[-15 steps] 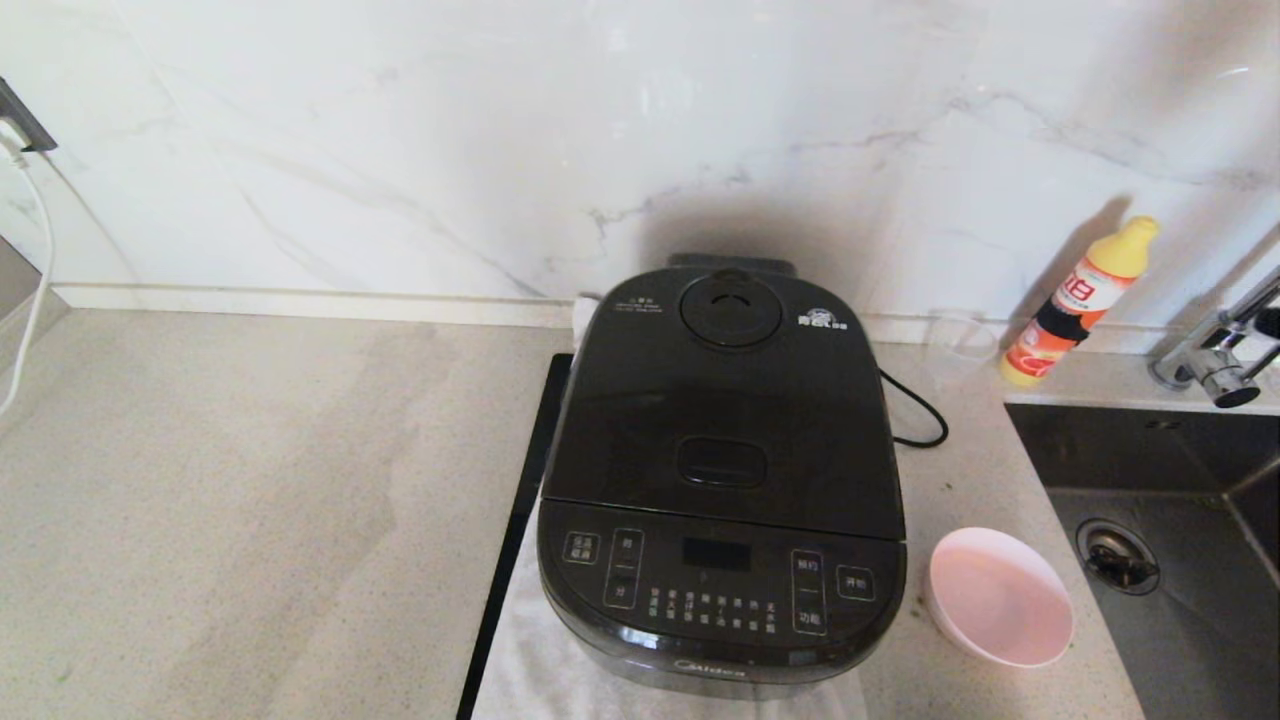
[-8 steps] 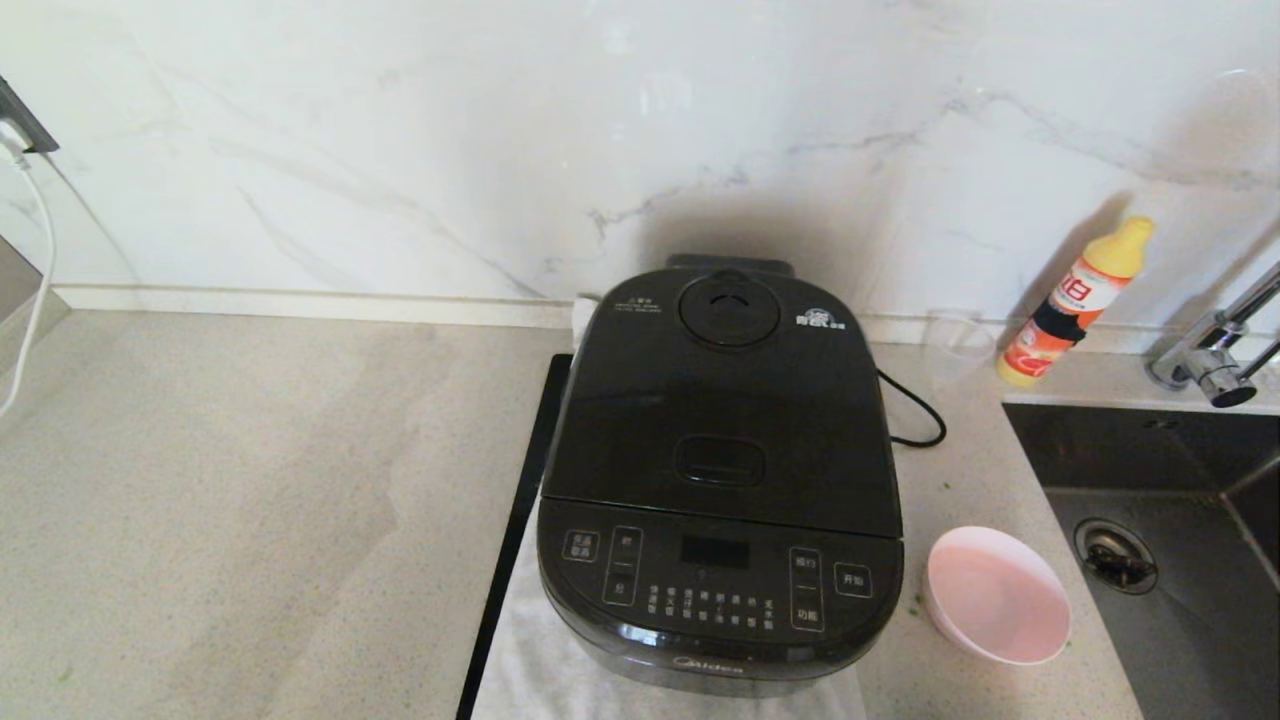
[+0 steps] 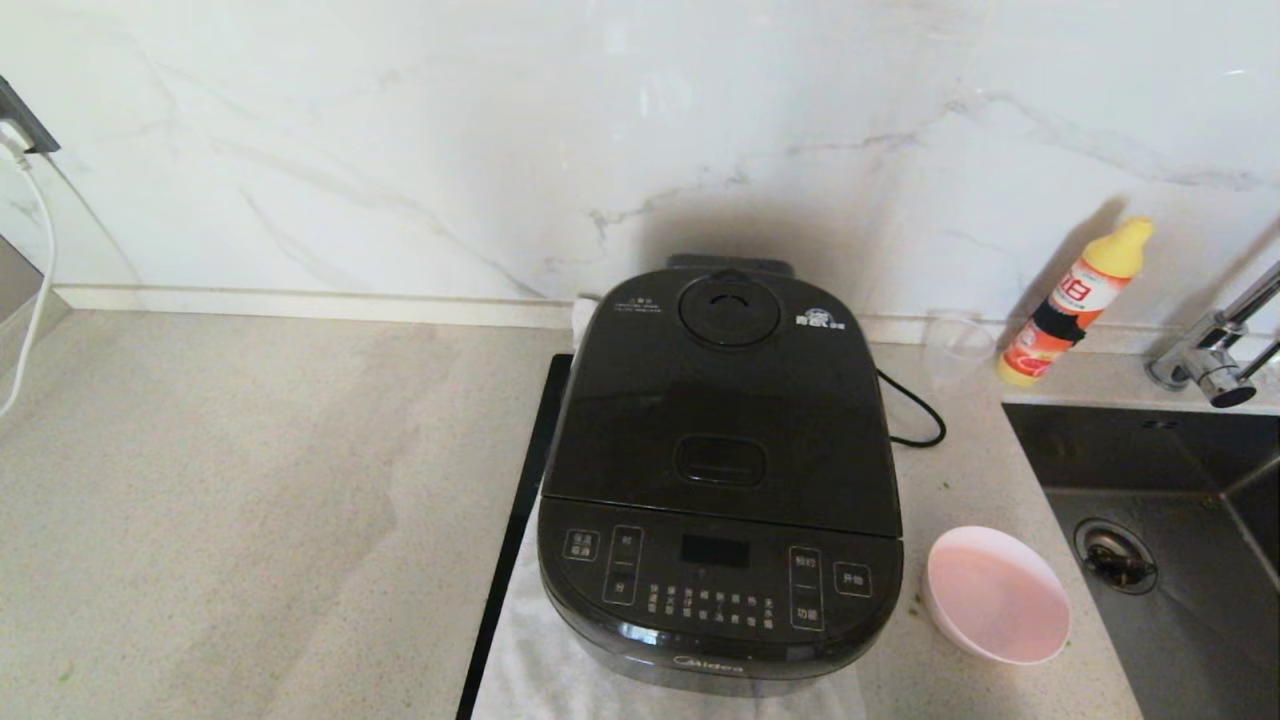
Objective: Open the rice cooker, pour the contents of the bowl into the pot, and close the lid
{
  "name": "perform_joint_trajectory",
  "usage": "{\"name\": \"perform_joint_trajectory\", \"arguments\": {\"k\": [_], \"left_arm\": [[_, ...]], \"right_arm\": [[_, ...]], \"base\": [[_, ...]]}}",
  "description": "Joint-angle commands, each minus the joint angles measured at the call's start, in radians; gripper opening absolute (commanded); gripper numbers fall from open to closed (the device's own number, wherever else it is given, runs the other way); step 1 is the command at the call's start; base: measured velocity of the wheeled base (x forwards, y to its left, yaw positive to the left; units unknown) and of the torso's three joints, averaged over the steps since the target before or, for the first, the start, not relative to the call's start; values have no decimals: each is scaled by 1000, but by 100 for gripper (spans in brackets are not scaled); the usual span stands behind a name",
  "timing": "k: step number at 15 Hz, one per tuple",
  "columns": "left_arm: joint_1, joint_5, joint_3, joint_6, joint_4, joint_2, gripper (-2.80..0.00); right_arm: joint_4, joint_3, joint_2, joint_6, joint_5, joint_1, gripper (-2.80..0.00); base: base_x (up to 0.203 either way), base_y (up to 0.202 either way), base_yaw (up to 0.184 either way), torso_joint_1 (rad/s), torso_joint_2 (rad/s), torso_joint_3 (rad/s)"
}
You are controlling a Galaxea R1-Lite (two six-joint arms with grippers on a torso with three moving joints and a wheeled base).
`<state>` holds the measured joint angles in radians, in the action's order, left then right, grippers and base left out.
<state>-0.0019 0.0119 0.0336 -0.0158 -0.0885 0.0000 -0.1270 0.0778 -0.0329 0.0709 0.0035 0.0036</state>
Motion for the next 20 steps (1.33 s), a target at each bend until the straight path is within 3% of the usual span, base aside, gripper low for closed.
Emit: {"name": "perform_joint_trajectory", "arguments": {"k": [1,5,16,20], "left_arm": [[0,0,0,-1,-1,0,-280],[0,0,0,1,-1,0,-280],[0,0,0,1,-1,0,-280],[0,0,0,1,-1,0,-280]], "right_arm": [[18,-35,36,-8,16,1,-280],[138,-78,36,2,16,1,-280],[131,-79,37,15,15,1,-280],[130,-80,37,-16,12,1,-280]], "base": [[0,0,0,0,0,0],[0,0,0,0,0,0],[0,0,0,0,0,0],[0,0,0,0,0,0]]}}
